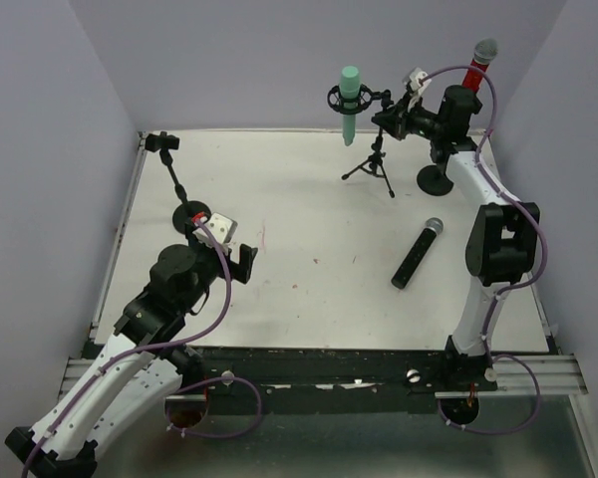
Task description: Attach the microphones to the stand
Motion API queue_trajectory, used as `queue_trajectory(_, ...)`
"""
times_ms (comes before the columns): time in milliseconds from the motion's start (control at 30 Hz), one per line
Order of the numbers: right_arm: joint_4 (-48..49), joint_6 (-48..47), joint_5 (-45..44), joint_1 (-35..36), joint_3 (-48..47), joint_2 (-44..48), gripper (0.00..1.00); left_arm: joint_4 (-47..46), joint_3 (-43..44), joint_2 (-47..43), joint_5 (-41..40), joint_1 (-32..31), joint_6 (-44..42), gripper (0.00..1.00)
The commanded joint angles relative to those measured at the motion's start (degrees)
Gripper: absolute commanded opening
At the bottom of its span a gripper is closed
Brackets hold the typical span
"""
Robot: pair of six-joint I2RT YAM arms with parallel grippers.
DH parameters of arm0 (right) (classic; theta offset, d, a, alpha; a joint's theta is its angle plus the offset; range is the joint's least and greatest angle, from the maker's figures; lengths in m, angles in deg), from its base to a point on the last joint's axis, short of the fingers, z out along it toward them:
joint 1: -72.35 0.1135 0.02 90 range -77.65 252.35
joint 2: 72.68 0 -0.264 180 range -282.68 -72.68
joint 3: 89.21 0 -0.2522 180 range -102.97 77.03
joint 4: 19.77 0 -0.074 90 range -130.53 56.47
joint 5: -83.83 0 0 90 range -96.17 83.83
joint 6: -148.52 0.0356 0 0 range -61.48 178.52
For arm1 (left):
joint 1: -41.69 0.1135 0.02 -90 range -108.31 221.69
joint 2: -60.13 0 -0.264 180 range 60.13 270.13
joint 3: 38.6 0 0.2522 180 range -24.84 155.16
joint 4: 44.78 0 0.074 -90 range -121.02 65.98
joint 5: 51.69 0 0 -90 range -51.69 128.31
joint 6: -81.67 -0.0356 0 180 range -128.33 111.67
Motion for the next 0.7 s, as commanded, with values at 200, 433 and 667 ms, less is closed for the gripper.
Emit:
queue_trajectory(200, 11.47, 2.19, -6.60, -0.54, 6.85, -0.57, 0.07, -0.88, -0.32, 0.09, -0.80, 0.44, -0.55, 0.98)
queue_trajectory(433, 14.20, 2.02, -6.69, -1.68, 13.79, 2.24, 0.31, -0.62, -0.06, -0.17, -0.18, 0.53, -0.46, 0.98)
queue_trajectory(667, 14.73, 1.93, -6.86, -1.77, 17.75, 5.31, 0.64, -0.62, -0.23, -1.32, -0.18, 0.44, -0.29, 0.98)
